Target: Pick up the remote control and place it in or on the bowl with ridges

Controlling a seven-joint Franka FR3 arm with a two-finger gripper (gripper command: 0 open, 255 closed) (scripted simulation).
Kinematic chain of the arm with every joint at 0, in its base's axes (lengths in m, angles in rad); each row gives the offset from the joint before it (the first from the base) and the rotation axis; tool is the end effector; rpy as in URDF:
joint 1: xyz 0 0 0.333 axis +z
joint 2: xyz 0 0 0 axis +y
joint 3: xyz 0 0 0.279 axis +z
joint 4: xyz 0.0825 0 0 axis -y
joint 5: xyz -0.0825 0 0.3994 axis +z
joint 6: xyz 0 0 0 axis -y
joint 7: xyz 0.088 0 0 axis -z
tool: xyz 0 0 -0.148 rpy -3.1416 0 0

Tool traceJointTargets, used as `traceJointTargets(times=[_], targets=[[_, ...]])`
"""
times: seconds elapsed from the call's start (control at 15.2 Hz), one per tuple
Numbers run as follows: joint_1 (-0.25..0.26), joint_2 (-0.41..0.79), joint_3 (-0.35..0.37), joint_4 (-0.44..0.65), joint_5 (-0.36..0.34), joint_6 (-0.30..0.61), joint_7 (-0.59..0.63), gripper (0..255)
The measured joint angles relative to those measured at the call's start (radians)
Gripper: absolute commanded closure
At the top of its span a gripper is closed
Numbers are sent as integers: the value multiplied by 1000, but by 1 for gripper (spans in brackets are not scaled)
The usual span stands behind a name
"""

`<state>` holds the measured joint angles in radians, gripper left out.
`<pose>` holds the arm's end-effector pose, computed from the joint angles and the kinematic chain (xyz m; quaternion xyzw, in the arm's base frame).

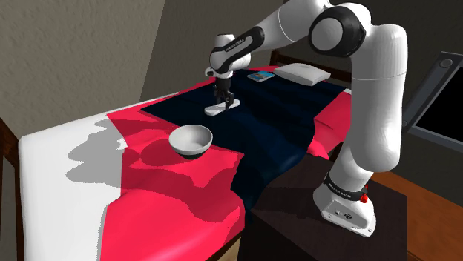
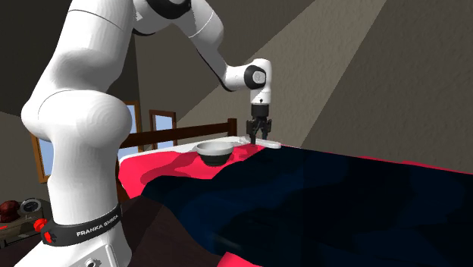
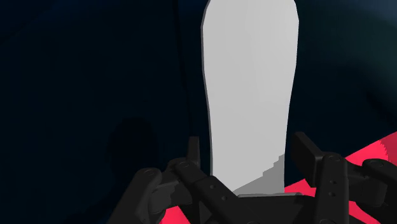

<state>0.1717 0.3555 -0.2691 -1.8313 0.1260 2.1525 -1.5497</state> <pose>0.6304 -0.0487 0.2589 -0.7657 -0.6430 0.0023 0.0110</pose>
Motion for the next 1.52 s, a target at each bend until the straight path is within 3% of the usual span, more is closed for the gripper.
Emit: traceJointTargets(times=[0.46,1.12,1.52], targets=[[10,-37,-3,32,-15,-68,20,255],[152,-73,65,-2,-42,-59,236,255],[233,-53,109,40,-51,-77,366,255]])
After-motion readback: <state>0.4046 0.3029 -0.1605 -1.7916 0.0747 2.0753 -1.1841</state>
